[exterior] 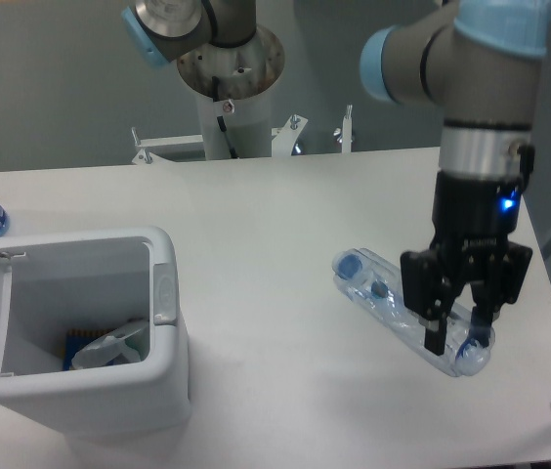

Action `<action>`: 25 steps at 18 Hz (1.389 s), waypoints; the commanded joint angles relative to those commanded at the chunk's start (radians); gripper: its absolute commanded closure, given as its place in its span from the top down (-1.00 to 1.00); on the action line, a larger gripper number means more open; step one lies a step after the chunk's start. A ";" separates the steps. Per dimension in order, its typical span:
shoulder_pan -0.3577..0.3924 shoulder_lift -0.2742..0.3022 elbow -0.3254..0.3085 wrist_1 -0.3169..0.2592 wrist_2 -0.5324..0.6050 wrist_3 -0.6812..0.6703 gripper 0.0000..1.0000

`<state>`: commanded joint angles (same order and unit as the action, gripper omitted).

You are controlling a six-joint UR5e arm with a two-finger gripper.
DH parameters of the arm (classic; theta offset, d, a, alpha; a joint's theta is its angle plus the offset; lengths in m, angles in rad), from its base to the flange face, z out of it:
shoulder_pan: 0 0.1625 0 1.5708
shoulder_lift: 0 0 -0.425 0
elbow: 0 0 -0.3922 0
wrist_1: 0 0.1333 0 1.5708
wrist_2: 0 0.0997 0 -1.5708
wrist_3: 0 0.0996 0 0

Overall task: Place the trash in the trash can
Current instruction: 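Lift the bottle and carry it over the trash bin, then open the gripper to release the bottle into the bin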

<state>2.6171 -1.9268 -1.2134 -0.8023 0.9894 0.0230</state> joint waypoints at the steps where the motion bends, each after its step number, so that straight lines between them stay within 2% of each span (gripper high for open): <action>1: -0.015 0.009 0.002 0.000 0.000 0.002 0.18; 5: -0.095 0.015 0.034 0.047 0.000 0.002 0.18; 12: -0.212 0.058 0.031 0.049 0.002 0.008 0.18; 19: -0.360 0.054 0.009 0.049 0.002 0.011 0.18; 22: -0.388 0.051 -0.006 0.049 0.002 0.009 0.20; 23: -0.394 0.045 -0.009 0.049 0.002 0.009 0.22; 24: -0.397 0.037 -0.009 0.049 0.002 0.009 0.34; 25: -0.400 0.035 -0.009 0.049 0.002 0.012 0.70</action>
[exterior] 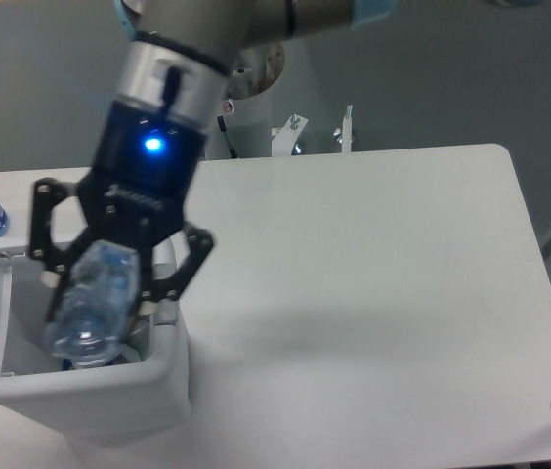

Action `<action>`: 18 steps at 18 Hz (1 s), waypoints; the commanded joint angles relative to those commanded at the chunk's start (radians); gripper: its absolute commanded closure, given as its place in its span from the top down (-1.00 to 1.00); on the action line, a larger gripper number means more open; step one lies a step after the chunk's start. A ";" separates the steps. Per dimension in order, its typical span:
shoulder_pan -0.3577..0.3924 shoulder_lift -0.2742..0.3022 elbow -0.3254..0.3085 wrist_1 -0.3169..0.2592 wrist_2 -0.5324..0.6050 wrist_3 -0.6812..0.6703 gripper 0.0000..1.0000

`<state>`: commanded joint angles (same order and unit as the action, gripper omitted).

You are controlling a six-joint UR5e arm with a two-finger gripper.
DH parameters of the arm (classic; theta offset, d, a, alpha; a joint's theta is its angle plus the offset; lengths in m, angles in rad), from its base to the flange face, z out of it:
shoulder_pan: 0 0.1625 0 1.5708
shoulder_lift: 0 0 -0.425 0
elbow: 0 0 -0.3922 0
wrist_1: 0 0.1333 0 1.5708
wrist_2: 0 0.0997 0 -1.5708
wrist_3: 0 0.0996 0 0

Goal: Place the trash in the trash can

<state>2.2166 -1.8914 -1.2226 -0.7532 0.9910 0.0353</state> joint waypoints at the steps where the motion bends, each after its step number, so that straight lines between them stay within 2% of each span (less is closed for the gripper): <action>1: 0.000 0.000 0.000 0.000 0.000 0.000 0.99; 7: 0.001 0.006 0.003 0.000 0.000 -0.002 1.00; 10: 0.018 0.002 0.044 0.000 0.006 0.000 1.00; 18: 0.164 0.005 0.032 -0.002 0.100 0.046 1.00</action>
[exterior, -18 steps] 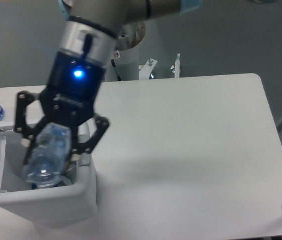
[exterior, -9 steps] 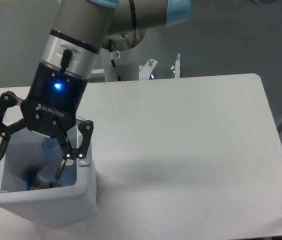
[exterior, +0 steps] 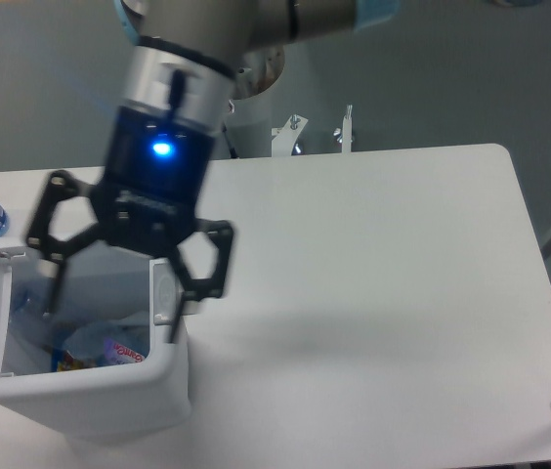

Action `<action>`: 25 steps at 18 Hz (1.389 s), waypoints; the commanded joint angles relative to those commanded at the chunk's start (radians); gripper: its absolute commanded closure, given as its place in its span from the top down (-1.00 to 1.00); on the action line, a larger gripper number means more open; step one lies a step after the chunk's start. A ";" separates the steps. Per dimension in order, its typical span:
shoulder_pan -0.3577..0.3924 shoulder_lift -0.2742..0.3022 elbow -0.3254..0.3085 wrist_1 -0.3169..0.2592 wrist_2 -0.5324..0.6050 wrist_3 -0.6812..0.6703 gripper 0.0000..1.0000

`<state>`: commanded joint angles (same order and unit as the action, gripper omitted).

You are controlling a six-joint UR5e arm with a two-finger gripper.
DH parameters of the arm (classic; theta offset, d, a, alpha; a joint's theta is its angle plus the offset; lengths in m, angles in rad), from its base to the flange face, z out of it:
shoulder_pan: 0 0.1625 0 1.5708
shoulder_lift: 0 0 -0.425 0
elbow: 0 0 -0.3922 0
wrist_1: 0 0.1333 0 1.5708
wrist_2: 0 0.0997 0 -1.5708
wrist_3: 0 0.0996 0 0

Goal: Place the trash in the trash can

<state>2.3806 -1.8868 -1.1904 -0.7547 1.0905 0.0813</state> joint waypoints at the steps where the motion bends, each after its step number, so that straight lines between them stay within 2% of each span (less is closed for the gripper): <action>1: 0.021 0.000 -0.003 -0.002 0.018 0.000 1.00; 3: 0.066 0.002 -0.027 -0.005 0.052 0.029 1.00; 6: 0.115 0.017 -0.086 -0.015 0.065 0.144 1.00; 8: 0.147 0.032 -0.118 -0.035 0.152 0.208 1.00; 10: 0.149 0.046 -0.144 -0.054 0.245 0.297 1.00; 12: 0.152 0.069 -0.156 -0.122 0.317 0.406 1.00; 15: 0.152 0.106 -0.158 -0.303 0.429 0.590 1.00; 18: 0.154 0.140 -0.170 -0.432 0.522 0.759 1.00; 20: 0.154 0.155 -0.176 -0.469 0.549 0.828 1.00; 25: 0.154 0.163 -0.178 -0.486 0.565 0.845 1.00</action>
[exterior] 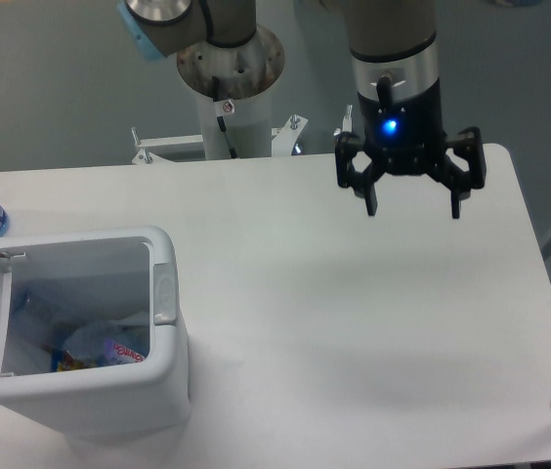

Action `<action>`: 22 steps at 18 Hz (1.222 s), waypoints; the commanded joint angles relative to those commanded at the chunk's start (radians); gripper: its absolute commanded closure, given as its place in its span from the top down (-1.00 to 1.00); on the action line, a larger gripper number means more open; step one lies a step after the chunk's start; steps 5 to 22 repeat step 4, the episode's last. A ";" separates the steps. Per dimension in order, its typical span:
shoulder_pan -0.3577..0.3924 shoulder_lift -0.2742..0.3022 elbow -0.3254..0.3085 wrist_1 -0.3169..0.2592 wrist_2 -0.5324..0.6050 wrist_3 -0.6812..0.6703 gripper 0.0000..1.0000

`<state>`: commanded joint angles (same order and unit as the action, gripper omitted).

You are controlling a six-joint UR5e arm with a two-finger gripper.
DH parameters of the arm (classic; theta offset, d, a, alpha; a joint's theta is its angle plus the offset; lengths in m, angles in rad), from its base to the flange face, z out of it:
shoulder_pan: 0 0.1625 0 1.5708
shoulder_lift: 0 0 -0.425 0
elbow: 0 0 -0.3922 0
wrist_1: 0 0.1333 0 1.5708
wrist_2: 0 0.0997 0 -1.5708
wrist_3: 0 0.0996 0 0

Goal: Place the trash in the trash can

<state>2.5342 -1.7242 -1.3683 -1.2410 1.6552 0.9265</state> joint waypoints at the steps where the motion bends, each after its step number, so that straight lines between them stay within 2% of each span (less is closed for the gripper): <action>1: -0.003 0.009 0.000 0.002 0.000 0.000 1.00; 22: -0.003 0.012 0.000 0.003 -0.006 -0.006 1.00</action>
